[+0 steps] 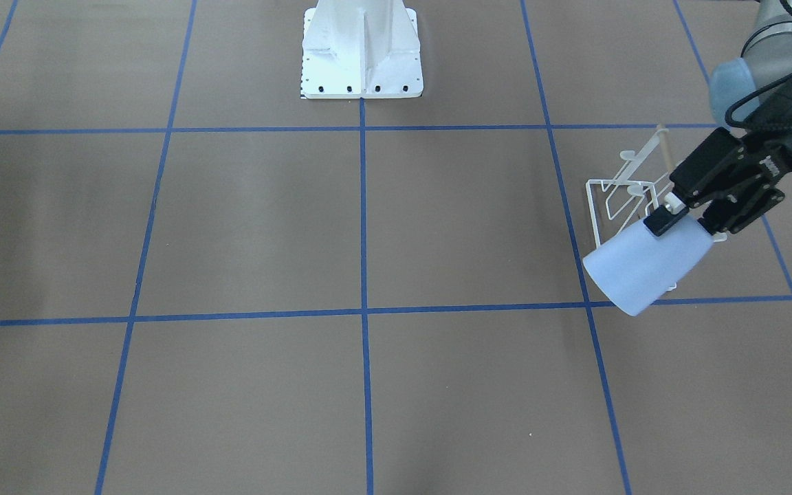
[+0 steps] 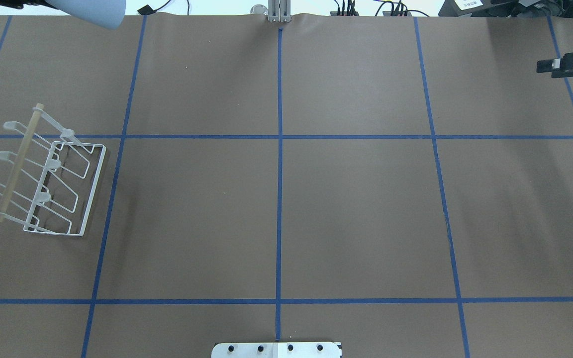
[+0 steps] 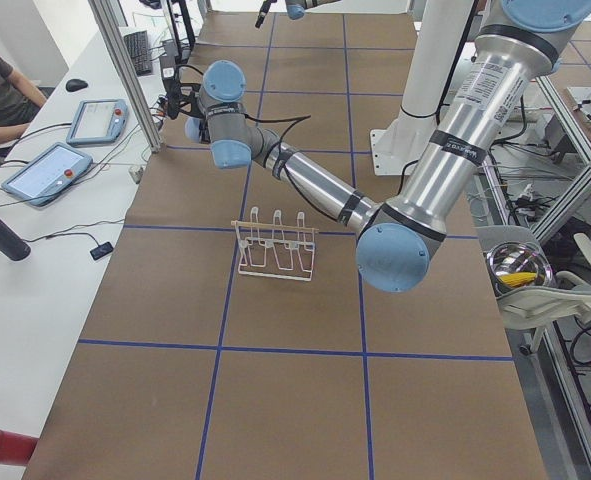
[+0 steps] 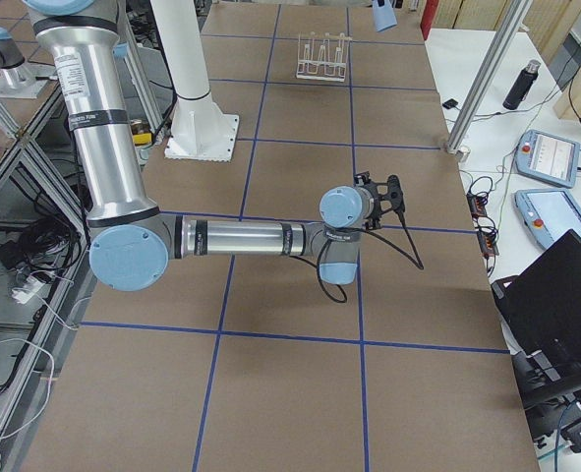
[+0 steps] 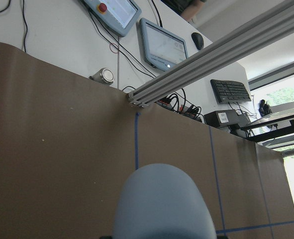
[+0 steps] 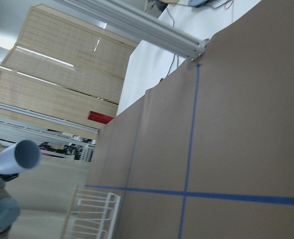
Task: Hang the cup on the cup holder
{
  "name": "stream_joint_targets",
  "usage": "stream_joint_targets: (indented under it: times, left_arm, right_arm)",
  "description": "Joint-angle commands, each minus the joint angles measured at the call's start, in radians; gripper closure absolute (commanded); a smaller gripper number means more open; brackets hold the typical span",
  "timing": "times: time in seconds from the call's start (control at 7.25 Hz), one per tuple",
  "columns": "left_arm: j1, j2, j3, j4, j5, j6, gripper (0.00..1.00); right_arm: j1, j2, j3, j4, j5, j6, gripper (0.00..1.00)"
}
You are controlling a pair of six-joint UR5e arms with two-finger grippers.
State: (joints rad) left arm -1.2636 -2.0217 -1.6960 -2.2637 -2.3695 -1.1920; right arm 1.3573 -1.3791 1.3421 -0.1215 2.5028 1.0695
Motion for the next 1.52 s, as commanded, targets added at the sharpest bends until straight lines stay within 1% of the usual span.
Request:
stream_joint_targets:
  times: [0.0, 0.28, 0.41, 0.55, 0.69, 0.83, 0.97, 1.1, 1.24, 1.38]
  left_arm:
    - [-0.011, 0.006, -0.063, 0.302, 0.028, 0.290, 1.00]
    - [0.003, 0.027, -0.128, 0.422, 0.085, 0.362, 1.00]
    - [0.004, 0.040, -0.142, 0.431, 0.094, 0.362, 1.00]
    - [0.010, 0.041, -0.146, 0.440, 0.102, 0.362, 1.00]
    - [0.010, 0.043, -0.149, 0.467, 0.102, 0.364, 1.00]
    - [0.013, 0.052, -0.154, 0.478, 0.102, 0.364, 1.00]
    - [0.036, 0.054, -0.154, 0.513, 0.107, 0.376, 1.00]
    - [0.068, 0.058, -0.177, 0.598, 0.181, 0.440, 1.00]
    - [0.090, 0.063, -0.226, 0.756, 0.250, 0.542, 1.00]
    - [0.113, 0.061, -0.270, 0.894, 0.269, 0.595, 1.00]
  right_arm:
    - [0.045, -0.011, 0.008, -0.229, 0.032, -0.213, 0.01]
    - [0.060, -0.006, 0.014, -0.337, -0.045, -0.331, 0.00]
    - [0.049, -0.006, 0.041, -0.387, -0.089, -0.362, 0.00]
    - [0.049, -0.015, 0.049, -0.464, -0.157, -0.481, 0.00]
    - [0.054, -0.012, 0.070, -0.638, -0.169, -0.634, 0.00]
    - [0.068, -0.005, 0.150, -0.879, -0.168, -0.772, 0.00]
    - [0.069, -0.002, 0.260, -1.148, -0.180, -0.910, 0.00]
    - [0.069, 0.049, 0.341, -1.407, -0.203, -1.025, 0.00]
    - [0.071, 0.111, 0.377, -1.613, -0.212, -1.127, 0.00]
    - [0.066, 0.153, 0.381, -1.729, -0.237, -1.208, 0.00]
